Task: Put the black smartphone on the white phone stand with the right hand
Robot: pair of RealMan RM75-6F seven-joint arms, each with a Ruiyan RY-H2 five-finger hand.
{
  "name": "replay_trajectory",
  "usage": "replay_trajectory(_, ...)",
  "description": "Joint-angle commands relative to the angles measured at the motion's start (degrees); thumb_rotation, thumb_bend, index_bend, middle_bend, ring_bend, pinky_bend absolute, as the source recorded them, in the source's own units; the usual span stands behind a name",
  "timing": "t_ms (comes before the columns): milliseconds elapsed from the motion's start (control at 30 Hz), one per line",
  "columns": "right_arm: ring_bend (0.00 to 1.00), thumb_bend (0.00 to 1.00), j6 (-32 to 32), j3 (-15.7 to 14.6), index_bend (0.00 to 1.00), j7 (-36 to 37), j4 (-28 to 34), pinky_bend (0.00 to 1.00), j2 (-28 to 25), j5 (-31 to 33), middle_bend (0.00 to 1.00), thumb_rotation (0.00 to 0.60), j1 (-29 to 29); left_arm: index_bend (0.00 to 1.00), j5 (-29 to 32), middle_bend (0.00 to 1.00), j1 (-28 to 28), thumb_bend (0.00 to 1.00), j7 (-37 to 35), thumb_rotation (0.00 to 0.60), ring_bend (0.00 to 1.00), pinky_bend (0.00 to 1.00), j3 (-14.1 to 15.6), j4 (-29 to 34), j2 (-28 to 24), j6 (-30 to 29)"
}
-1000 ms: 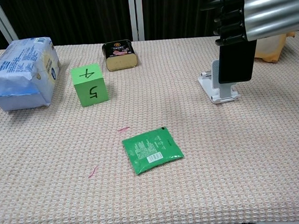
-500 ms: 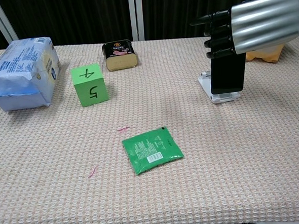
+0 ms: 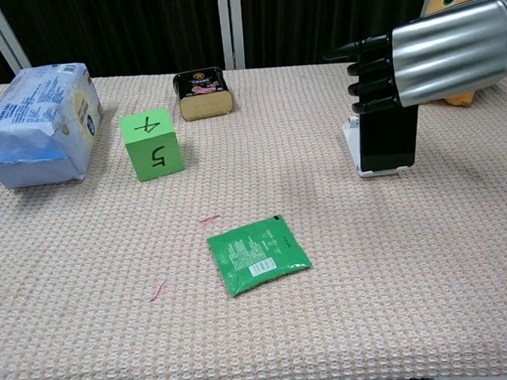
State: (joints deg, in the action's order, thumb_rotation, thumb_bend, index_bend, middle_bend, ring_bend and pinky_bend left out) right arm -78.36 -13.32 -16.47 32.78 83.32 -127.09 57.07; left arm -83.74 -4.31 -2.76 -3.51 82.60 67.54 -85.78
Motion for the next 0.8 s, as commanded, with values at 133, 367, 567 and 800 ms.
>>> replay_trajectory(133,0.53,0.65,-0.1,-0.7,0.62,-0.2,-0.1,0.00,0.0,0.7,0.55,0.600,0.0,0.12,0.0,0.06,-0.1,0.06,0.1,0.368,0.02,0.14,0.0,0.0,0.1,0.2)
replay_trajectory(367,0.50,0.63,0.5,-1.5,0.60,-0.1,-0.7,0.00,0.5,1.7,0.53,0.600,-0.2,0.12,0.2,0.06,-0.2,0.06,0.2,0.366,0.02,0.14,-0.1,0.0,0.1,0.5)
replay_trajectory(567,0.30,0.54,2.4,-1.8,0.33,-0.7,-0.7,0.00,0.4,2.9,0.39,0.600,0.0,0.12,0.3,0.06,-0.3,0.06,0.5,0.373,0.02,0.14,-0.1,0.2,0.0,0.7)
replay_trajectory(800,0.02,0.34,6.2,-1.6,0.00,-2.6,2.1,0.00,-0.9,4.9,0.09,0.600,-0.1,0.13,0.4,0.06,-0.4,0.06,0.5,0.376,0.02,0.14,-0.1,0.3,-0.1,0.9)
